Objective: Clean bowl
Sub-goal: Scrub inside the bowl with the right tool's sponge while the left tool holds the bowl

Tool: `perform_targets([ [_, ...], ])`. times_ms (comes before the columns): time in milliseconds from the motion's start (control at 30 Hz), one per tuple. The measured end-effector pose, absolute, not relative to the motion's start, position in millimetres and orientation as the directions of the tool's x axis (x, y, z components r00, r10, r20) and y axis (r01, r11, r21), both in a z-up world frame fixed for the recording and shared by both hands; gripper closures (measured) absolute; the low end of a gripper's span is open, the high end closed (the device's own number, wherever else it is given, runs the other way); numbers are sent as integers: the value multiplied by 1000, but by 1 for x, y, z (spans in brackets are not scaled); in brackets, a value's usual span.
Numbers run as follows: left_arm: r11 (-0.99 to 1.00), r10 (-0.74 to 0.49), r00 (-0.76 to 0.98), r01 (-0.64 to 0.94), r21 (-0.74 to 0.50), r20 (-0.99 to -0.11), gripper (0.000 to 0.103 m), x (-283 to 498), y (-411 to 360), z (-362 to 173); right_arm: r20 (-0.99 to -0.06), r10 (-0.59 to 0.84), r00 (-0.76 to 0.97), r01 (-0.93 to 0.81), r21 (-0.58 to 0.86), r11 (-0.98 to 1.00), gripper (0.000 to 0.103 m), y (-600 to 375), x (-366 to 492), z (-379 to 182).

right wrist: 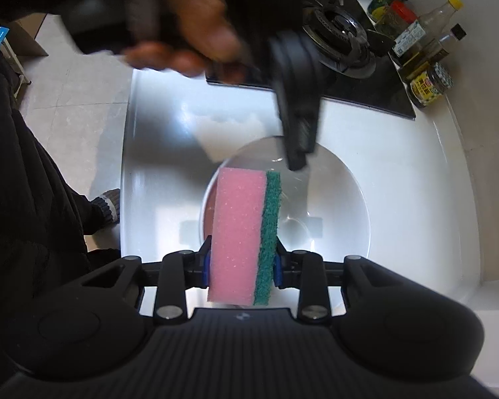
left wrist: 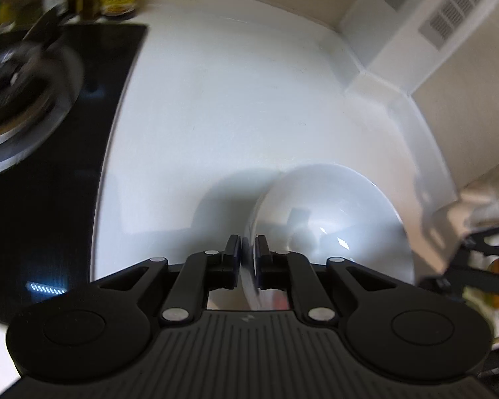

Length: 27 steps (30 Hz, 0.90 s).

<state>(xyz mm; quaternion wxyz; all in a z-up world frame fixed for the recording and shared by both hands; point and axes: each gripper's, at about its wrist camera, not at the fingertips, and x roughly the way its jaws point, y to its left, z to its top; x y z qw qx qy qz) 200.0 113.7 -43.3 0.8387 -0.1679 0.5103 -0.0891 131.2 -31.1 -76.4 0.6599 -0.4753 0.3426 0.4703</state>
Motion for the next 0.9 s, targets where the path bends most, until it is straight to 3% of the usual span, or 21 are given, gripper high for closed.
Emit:
perform_targets([
  [200,937,-295,484,-23,-348,-824,96,201,110,-44,-893,337,298,-954,-288,80,75,-38,126,-67],
  [300,947,-282,485,2,-322,-828,98,208,105,-43,-884,334,327,-937,-348,-3,74,-39,115,-68],
  [700,957,-290,475,134,-258,-831,94,243,80,-42,-879,235,415,-901,-432,-23,74,-27,108,-78],
  [900,955,-265,491,16,-296,-830,93,222,94,-39,-881,239,409,-909,-417,18,75,-31,114,-75],
])
